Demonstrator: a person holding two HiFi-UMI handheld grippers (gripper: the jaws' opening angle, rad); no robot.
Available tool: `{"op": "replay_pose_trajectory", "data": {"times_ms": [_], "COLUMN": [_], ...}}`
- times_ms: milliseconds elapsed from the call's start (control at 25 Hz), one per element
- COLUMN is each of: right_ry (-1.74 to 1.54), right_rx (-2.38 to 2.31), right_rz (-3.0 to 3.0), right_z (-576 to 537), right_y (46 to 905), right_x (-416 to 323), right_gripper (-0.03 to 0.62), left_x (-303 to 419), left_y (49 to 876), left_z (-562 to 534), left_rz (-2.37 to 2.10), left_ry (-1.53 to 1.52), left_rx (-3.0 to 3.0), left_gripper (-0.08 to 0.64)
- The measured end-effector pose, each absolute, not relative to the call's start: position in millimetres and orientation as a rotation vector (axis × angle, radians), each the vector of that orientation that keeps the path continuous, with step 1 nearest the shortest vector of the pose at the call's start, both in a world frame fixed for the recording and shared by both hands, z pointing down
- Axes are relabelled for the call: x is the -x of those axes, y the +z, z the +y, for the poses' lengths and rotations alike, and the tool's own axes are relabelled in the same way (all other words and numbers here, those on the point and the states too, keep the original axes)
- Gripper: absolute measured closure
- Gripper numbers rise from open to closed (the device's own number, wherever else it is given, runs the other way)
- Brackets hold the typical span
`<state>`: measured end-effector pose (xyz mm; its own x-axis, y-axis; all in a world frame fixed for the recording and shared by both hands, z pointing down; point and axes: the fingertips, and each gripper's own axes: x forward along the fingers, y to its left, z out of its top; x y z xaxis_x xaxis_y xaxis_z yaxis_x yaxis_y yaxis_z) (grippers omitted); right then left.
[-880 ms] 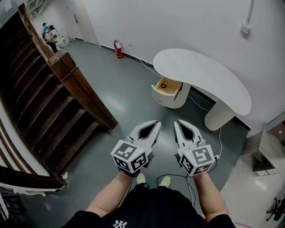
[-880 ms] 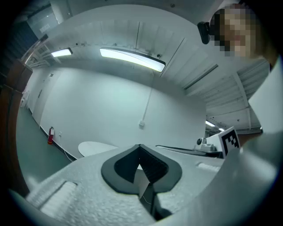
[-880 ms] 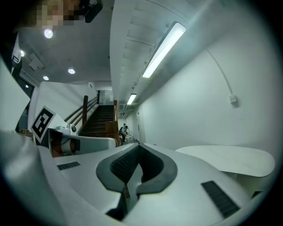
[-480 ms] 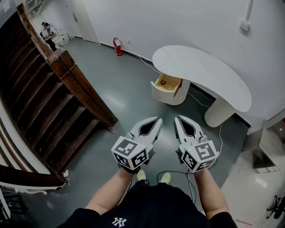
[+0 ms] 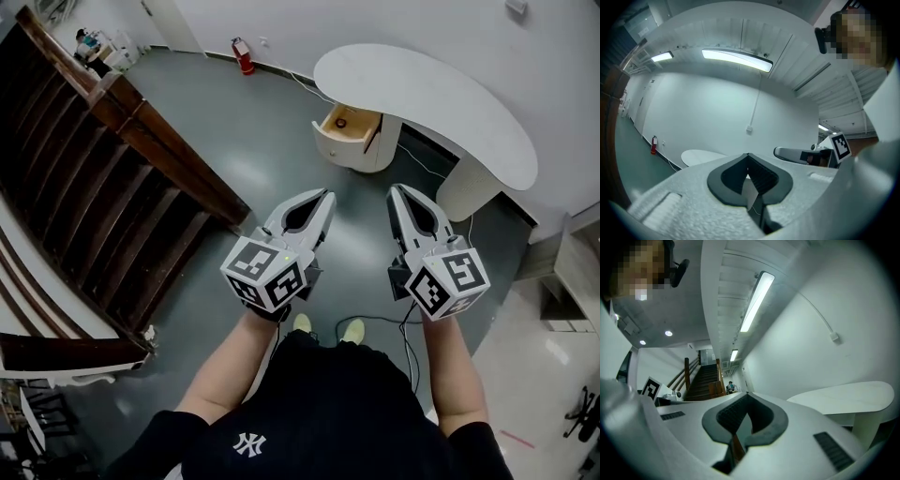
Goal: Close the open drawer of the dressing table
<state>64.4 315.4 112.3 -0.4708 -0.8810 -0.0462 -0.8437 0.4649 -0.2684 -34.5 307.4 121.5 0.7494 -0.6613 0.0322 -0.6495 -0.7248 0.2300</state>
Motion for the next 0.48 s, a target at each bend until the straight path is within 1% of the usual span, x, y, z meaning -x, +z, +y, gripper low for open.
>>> {"op": "replay_pose_trajectory", "data": {"times_ms": [240, 480], "right_ry": [-0.359, -0.376], "right_rx": [1.504, 1.483], "right_rz": [2.536, 2.560], "right_z": [321, 313], "right_y": [133, 140], "right_x": [-93, -92], "right_gripper": [0.578, 0.578], "left_x": [5, -2], "left_y": [139, 158], "left_z": [311, 300], "left_rz": [-1.048, -1.059], "left_ry": [-0.060, -0.031], "left_rx": [-2.708, -2.674], "left_gripper": [0.551, 0.551]}}
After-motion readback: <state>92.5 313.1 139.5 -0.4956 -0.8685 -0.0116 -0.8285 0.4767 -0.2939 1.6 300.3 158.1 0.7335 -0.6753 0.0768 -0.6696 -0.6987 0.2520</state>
